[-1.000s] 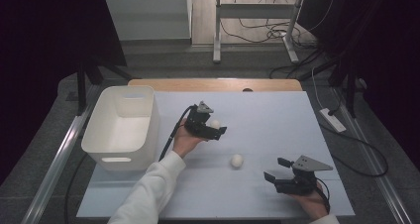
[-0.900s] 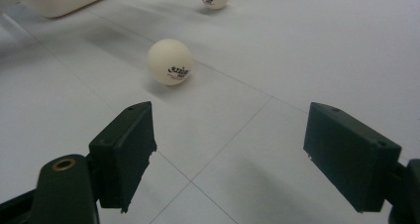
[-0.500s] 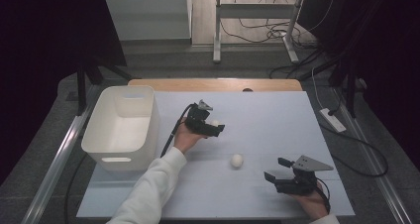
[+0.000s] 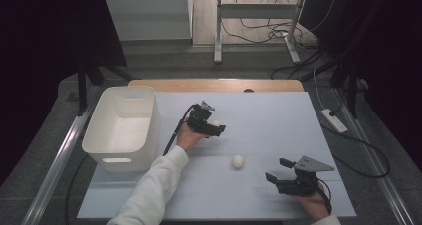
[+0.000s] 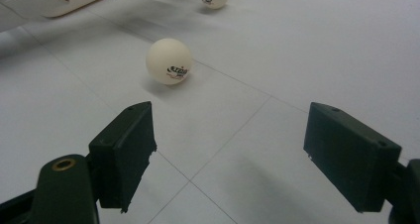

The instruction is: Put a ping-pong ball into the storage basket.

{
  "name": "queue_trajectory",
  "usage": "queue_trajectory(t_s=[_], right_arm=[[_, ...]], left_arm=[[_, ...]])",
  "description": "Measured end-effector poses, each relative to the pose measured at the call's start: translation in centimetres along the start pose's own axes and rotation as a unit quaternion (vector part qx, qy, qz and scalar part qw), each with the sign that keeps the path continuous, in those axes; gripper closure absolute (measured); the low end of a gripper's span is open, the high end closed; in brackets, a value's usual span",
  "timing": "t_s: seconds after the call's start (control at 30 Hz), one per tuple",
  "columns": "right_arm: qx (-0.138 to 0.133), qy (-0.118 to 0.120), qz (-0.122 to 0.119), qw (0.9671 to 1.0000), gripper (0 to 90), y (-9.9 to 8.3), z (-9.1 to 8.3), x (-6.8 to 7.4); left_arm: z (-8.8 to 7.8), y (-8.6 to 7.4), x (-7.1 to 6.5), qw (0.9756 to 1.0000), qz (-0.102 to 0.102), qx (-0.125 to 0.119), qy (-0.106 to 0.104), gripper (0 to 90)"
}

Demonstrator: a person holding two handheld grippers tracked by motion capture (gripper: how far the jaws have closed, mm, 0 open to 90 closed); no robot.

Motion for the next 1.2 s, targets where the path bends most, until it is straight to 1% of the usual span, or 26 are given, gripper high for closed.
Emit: queue_trajectory(t_s=[0.13, 0.3, 0.37, 0.4, 0.63, 0.8, 0.87, 0.93, 1.2], right_arm=[[0.000, 0.000, 0.000, 1.0000, 19.8, 0.0, 0.0, 0.0], [0.000, 0.000, 0.000, 1.0000, 19.9, 0.0, 0.0, 0.0], [0.000, 0.000, 0.000, 1.0000, 19.9, 0.0, 0.0, 0.0], [0.000, 0.000, 0.000, 1.0000, 19.9, 0.0, 0.0, 0.0], [0.000, 0.000, 0.000, 1.0000, 19.8, 0.0, 0.0, 0.0], [0.000, 0.000, 0.000, 1.0000, 19.9, 0.0, 0.0, 0.0], [0.000, -0.001, 0.000, 1.0000, 19.9, 0.0, 0.0, 0.0], [0.000, -0.001, 0.000, 1.0000, 19.8, 0.0, 0.0, 0.0], [0.001, 0.000, 0.000, 1.0000, 19.9, 0.0, 0.0, 0.0]], left_arm=[[0.4, 0.0, 0.1, 1.0000, -0.003, 0.006, 0.001, 8.8], [0.7, -0.2, 0.5, 0.9999, -0.006, 0.012, 0.001, 11.3], [0.8, -0.3, 0.6, 0.9999, -0.010, 0.011, 0.001, 12.3], [0.9, -0.3, 0.6, 0.9999, -0.009, 0.014, 0.000, 12.5], [1.3, -0.5, 0.8, 0.9997, -0.016, 0.018, -0.002, 16.0], [1.3, -0.6, 0.8, 0.9997, -0.016, 0.019, -0.005, 23.4], [1.4, -0.6, 0.8, 0.9997, -0.015, 0.018, -0.007, 28.0], [1.4, -0.6, 0.8, 0.9997, -0.014, 0.019, -0.009, 29.2], [1.6, -0.7, 0.7, 0.9995, -0.013, 0.024, -0.014, 39.2]])
Point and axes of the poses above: each handheld gripper's, and its own axes: z roughly forward along the jaws, y roughly out of its top, x roughly to its left, the point moved 2 cm from there along z, roughly forward along the jaws, and after that the axes turned 9 degrees about -y, right-handed, at the moved point
